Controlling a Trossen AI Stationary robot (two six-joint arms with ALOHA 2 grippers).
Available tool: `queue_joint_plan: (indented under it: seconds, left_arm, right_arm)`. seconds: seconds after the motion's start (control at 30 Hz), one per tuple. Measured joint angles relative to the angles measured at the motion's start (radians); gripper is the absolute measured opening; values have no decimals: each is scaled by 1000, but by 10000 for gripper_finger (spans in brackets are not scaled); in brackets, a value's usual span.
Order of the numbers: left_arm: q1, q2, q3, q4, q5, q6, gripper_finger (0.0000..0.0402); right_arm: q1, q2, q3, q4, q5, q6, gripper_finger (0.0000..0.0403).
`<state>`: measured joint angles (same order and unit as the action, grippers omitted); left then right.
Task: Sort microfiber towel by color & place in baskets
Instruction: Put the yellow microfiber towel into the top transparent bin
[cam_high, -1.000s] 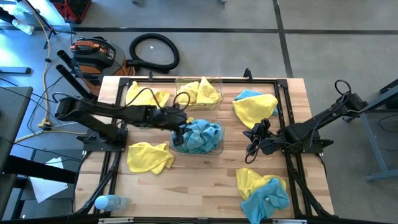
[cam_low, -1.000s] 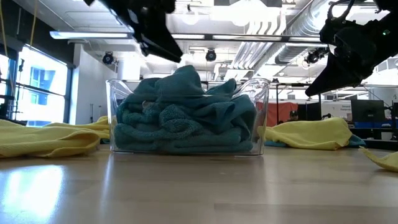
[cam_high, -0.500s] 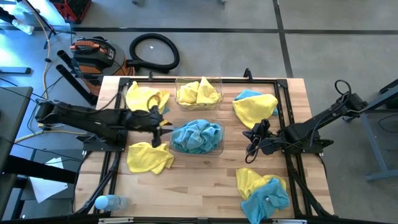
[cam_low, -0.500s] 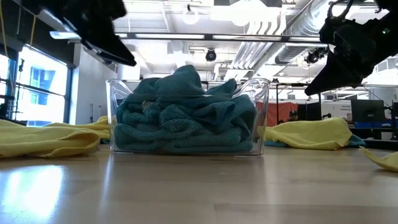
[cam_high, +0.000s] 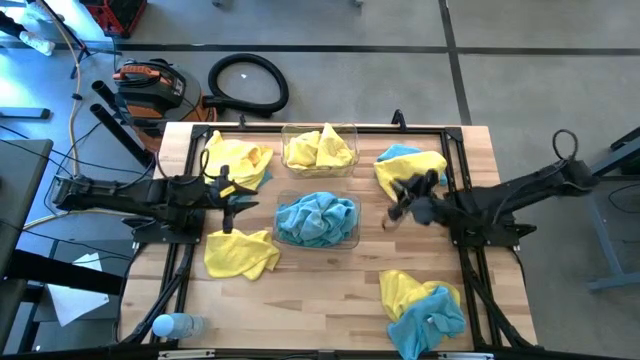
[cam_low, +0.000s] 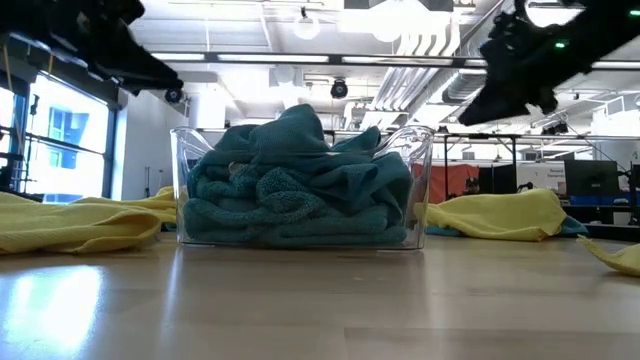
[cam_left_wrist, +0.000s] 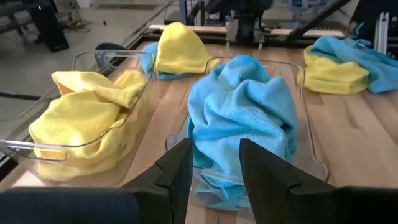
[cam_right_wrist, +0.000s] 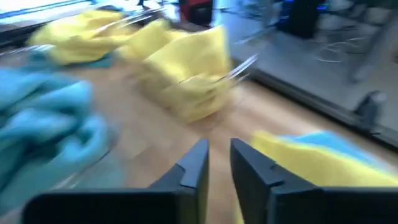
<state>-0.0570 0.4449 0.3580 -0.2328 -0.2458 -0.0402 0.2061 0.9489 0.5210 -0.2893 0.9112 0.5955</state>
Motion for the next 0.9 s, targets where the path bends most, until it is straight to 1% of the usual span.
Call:
queue_joint_plan:
  seconds: [0.07,0.13,0.2,0.3,0.4,0.5,0.63,0.77,0.9]
  left_arm:
    - [0,-40,-28,16,0,0,122]
    - [0,-77,-55,20,0,0,122]
    - [0,-107,-72,24,0,0,122]
    - [0,-148,-96,23,0,6,122]
    - [0,-180,-107,19,0,9,122]
    - [0,-197,-107,21,3,4,122]
    - [0,-216,-107,22,8,40,122]
    - [0,-225,-107,22,8,48,122]
    - [0,-225,-107,21,8,23,122]
  right_arm:
    - [-94,0,40,-60,-6,-12,96]
    - [-199,0,82,-144,-28,31,123]
    - [-312,0,122,-239,-101,79,146]
    - [-481,0,149,-330,-217,91,176]
    - [-619,4,149,-380,-293,57,195]
    - [-726,31,149,-405,-370,15,201]
    - [-814,112,149,-394,-481,-38,201]
    - [-853,240,149,-384,-512,-62,202]
    - [-874,363,148,-372,-583,-54,200]
